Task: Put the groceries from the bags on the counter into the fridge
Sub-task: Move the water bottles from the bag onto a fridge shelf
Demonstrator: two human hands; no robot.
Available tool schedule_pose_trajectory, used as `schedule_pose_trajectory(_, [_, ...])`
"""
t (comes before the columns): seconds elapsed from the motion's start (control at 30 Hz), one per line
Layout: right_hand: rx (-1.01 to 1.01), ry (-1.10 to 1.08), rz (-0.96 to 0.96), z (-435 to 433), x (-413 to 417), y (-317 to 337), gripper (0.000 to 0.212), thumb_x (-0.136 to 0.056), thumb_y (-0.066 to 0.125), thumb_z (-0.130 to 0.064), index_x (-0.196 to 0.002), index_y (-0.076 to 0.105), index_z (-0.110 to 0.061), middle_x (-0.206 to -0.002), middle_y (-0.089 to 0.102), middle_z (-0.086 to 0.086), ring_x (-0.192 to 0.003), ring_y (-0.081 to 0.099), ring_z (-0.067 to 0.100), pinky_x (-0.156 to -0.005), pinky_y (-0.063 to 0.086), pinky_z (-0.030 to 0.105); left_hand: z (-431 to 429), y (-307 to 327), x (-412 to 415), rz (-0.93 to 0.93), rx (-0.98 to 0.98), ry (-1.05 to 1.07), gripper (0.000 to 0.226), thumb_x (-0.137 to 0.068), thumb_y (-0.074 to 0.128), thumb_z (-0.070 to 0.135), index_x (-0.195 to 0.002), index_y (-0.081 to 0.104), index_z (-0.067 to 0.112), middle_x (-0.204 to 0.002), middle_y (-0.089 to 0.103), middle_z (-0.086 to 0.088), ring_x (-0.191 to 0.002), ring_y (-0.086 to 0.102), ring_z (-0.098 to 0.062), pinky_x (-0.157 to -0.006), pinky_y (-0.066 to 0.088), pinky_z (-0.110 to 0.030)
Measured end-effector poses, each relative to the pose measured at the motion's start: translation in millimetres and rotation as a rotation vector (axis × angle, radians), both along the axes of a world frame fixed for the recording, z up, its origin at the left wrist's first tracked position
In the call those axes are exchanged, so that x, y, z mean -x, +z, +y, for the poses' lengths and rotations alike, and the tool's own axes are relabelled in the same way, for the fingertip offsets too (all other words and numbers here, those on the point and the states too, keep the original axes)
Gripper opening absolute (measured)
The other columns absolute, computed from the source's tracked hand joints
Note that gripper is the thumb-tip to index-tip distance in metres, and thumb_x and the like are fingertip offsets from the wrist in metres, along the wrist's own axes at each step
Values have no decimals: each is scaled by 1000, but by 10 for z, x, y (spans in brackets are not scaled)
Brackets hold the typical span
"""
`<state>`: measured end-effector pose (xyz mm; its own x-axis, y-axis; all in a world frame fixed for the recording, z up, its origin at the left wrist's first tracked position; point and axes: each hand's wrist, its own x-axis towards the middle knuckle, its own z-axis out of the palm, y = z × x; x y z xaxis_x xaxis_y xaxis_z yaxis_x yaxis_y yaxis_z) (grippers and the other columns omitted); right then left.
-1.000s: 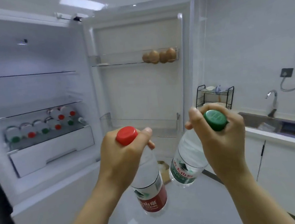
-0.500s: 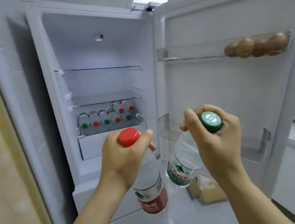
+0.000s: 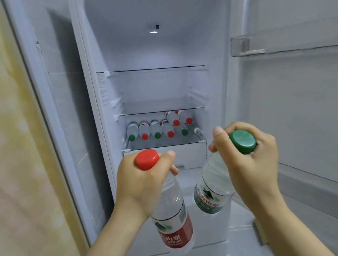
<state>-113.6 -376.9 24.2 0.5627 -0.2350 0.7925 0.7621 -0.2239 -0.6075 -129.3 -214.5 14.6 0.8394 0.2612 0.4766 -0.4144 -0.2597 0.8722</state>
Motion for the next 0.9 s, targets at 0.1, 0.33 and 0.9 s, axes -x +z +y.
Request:
schedule_pose_trajectory(0.1, [-5,15,13,123,-243,-21,39,-79,59,-36,-58,58,-3,-54,59,14,-53,54,28,-55,42,33,119,-21,-237,16,5,16,33,-70,61,37,-52,70,12,-62,70,-4,-72,64,-22,-79,53,-45])
schedule_pose_trajectory(0.33, [12,-5,26,545,-900,-41,44,-78,59,-40,-59,57,-1,-56,57,18,-54,52,29,-52,40,31,564,6,-900,12,20,4,33,-70,61,39,-52,70,12,-61,70,-1,-70,65,-17,-77,52,-37])
schedule_pose_trajectory(0.9, [18,-83,102,1160,-2152,-262,45,-76,57,-43,-57,57,-1,-56,59,13,-58,53,24,-56,40,23,1211,-111,-2216,-47,55,36,31,-76,69,32,-55,70,10,-56,68,5,-63,62,-4,-57,40,-4])
